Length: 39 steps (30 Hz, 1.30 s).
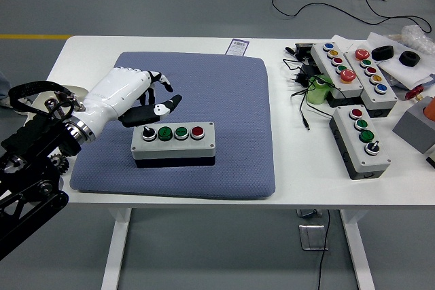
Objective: Pick up the button,place it on the desk,press the button,press the button
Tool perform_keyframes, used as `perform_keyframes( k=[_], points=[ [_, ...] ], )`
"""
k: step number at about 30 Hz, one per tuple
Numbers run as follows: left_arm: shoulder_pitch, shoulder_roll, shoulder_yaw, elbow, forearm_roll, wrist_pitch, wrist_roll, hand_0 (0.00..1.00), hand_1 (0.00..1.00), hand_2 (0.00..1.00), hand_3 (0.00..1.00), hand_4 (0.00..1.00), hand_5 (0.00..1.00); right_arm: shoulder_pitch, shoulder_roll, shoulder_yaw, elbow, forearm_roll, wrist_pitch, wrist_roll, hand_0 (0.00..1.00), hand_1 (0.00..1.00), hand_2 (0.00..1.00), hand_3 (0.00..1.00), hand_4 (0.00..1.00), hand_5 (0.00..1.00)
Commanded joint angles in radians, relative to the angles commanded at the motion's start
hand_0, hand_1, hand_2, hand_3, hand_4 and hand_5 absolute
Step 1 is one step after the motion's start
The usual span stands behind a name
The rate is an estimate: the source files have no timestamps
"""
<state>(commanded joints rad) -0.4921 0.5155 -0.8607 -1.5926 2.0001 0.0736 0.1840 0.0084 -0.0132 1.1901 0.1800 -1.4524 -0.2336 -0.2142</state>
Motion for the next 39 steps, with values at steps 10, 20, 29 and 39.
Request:
perform_keyframes(
  k=[10,20,29,39],
  points=[
    [-0.004,-0.018,0.080,0.013,0.005,-0.082,0.042,0.002,0.002,0.002,0.620,0.616,0.807,0.002,0.001,-0.007,0.000,0.009,-0.002,0.003,0.673,0.658,0.674,0.624,0.310,0.173],
    [-0.015,-0.033,0.116,0.022,-0.002,-0.044,0.059,0.002,0.002,0.002,0.631,0.613,0.802,0.001,0.000,-0.008,0.000,0.009,-0.001,0.005,0.673,0.658,0.674,0.624,0.310,0.173],
    [-0.022,-0.044,0.134,0.057,0.004,-0.046,0.058,0.002,0.002,0.002,0.632,0.613,0.776,0.003,-0.001,-0.014,0.000,0.017,-0.003,0.006,0.673,0.658,0.674,0.624,0.310,0.173],
    [-0.026,-0.046,0.150,0.084,0.002,-0.071,0.061,0.002,0.002,0.002,0.632,0.614,0.778,0.005,-0.003,-0.014,0.000,0.016,-0.003,0.006,0.673,0.658,0.674,0.624,0.310,0.173]
  ],
)
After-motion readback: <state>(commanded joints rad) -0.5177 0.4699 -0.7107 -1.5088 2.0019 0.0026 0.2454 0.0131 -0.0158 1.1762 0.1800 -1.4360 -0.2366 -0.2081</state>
